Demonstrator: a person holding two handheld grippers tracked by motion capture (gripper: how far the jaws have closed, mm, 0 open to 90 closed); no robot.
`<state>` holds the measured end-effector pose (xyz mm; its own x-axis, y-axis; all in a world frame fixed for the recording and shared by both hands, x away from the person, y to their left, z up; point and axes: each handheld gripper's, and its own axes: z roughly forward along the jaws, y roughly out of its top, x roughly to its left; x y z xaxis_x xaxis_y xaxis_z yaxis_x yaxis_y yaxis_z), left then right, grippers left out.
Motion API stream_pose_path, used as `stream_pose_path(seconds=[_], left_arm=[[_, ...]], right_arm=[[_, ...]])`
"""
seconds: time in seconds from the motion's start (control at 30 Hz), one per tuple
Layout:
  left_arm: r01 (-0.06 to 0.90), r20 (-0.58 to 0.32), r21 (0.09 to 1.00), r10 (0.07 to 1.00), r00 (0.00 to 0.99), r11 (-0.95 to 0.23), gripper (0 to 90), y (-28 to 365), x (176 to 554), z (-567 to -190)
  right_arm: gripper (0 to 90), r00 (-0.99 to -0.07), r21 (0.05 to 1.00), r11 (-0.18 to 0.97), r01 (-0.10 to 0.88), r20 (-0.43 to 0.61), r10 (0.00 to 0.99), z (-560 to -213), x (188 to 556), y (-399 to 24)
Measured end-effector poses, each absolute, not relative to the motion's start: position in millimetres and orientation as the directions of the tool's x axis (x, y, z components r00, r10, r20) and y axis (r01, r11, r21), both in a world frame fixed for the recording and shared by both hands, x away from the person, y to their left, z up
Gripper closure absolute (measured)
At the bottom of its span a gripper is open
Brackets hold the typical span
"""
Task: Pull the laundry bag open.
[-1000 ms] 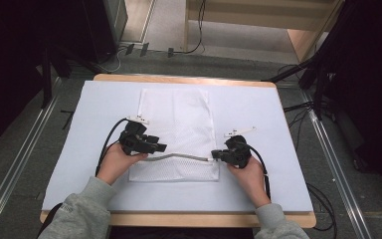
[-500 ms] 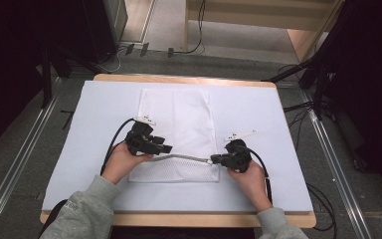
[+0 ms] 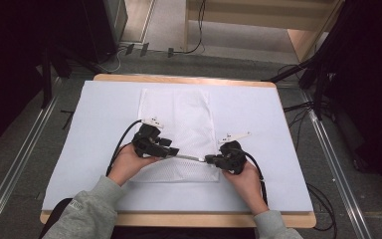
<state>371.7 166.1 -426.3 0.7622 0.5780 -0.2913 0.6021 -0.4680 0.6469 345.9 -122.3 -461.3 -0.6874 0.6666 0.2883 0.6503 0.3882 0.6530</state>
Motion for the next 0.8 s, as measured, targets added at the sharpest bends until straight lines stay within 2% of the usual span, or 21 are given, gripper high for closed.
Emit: stream_pose_path(seconds=[0.6, 0.8], left_arm=[[0.574, -0.288, 0.650, 0.537, 0.793, -0.498, 50.6, 135.3, 368.7, -430.7], [0.580, -0.311, 0.638, 0.519, 0.796, -0.507, 57.4, 119.9, 369.6, -435.8]], right_arm=[[90.0, -0.659, 0.639, 0.385, 0.666, 0.261, 0.706, -466.6, 350.4, -135.0], [89.4, -0.674, 0.654, 0.407, 0.638, 0.218, 0.705, -470.1, 346.9, -132.5]])
